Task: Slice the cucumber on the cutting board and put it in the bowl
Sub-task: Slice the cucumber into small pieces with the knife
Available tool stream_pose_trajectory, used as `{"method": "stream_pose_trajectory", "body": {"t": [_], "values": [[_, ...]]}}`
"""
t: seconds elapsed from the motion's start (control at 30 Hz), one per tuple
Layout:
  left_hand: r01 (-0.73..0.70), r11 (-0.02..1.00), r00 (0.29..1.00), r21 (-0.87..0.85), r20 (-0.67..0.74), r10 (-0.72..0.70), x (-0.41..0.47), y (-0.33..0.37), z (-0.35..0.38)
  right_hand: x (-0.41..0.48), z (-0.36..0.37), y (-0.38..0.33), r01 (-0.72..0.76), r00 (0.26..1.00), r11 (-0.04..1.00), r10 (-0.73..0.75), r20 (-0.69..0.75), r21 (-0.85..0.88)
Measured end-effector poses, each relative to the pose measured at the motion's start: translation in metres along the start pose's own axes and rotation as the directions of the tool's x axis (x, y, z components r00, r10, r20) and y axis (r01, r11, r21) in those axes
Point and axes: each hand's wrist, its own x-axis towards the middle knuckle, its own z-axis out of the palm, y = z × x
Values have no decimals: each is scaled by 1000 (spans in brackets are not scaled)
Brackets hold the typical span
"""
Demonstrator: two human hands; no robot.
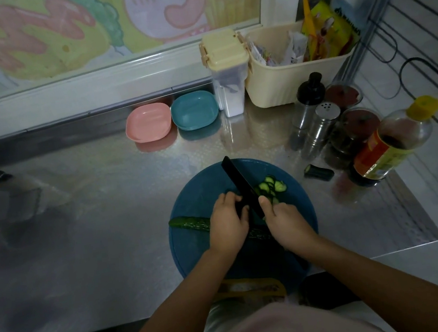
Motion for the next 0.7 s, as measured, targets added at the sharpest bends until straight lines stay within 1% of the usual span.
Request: {"method": "stream_pose_trajectory", "body": {"t": [0.37,0.7], "values": [[-9,1000,1000,3,-4,9,0,1,-1,-10,-4,0,5,1000,999,-5,1,33],[-2,1000,1000,-2,-3,2,0,1,-1,-10,-6,0,23,1000,1000,-23,-11,10]]}}
